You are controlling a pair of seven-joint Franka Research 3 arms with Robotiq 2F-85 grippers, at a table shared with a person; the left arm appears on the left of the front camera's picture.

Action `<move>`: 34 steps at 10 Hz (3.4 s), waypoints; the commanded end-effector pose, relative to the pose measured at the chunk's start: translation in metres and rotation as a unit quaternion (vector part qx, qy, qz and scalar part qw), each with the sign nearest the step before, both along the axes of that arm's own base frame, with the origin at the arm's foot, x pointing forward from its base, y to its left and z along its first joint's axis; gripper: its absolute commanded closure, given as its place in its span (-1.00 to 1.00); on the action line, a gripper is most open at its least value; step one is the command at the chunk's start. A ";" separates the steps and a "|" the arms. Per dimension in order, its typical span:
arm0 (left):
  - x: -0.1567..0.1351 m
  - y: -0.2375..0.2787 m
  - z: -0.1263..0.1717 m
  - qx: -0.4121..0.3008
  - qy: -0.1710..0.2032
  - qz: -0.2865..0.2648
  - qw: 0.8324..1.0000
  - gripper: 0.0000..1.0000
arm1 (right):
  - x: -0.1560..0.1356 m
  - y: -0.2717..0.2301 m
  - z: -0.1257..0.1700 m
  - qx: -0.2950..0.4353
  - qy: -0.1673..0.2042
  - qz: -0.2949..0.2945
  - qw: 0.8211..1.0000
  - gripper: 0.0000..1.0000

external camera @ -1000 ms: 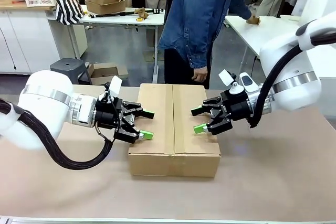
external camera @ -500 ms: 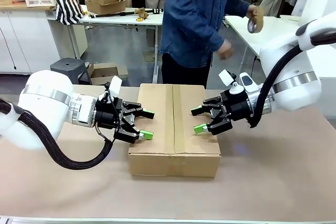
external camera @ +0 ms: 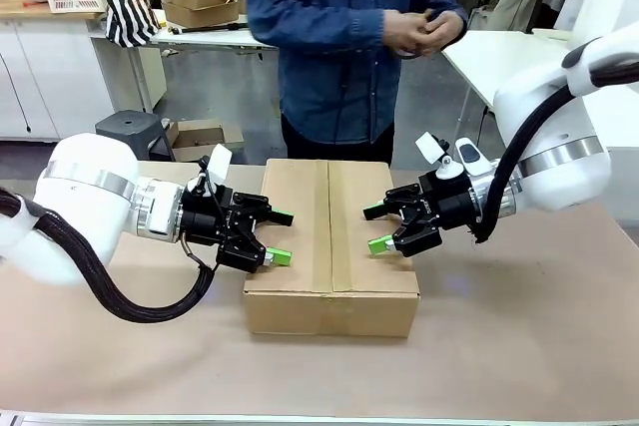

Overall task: Pack the gift set into the box.
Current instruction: Press and hold the closed box until the human finishes sealing it.

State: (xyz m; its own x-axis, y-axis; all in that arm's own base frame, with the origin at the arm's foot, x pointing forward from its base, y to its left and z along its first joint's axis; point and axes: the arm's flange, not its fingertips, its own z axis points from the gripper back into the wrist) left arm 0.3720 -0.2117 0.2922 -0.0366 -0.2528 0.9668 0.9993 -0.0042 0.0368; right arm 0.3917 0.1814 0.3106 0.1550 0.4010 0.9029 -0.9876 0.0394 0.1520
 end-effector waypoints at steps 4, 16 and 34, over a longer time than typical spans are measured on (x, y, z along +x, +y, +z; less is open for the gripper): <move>-0.001 0.001 -0.001 0.001 -0.002 0.000 1.000 -1.00 | 0.000 0.000 -0.002 -0.004 -0.002 0.001 1.000 -1.00; -0.001 0.001 -0.001 0.001 -0.002 0.000 1.000 -1.00 | 0.000 0.000 -0.002 -0.004 -0.002 0.001 1.000 -1.00; -0.001 0.001 -0.001 0.001 -0.002 0.000 1.000 -1.00 | 0.000 0.000 -0.002 -0.004 -0.002 0.001 1.000 -1.00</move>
State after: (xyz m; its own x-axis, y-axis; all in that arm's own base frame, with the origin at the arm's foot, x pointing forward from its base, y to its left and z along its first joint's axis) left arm 0.3722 -0.2118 0.2924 -0.0371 -0.2526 0.9668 0.9993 -0.0041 0.0373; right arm 0.3918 0.1814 0.3107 0.1548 0.4009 0.9029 -0.9876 0.0393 0.1518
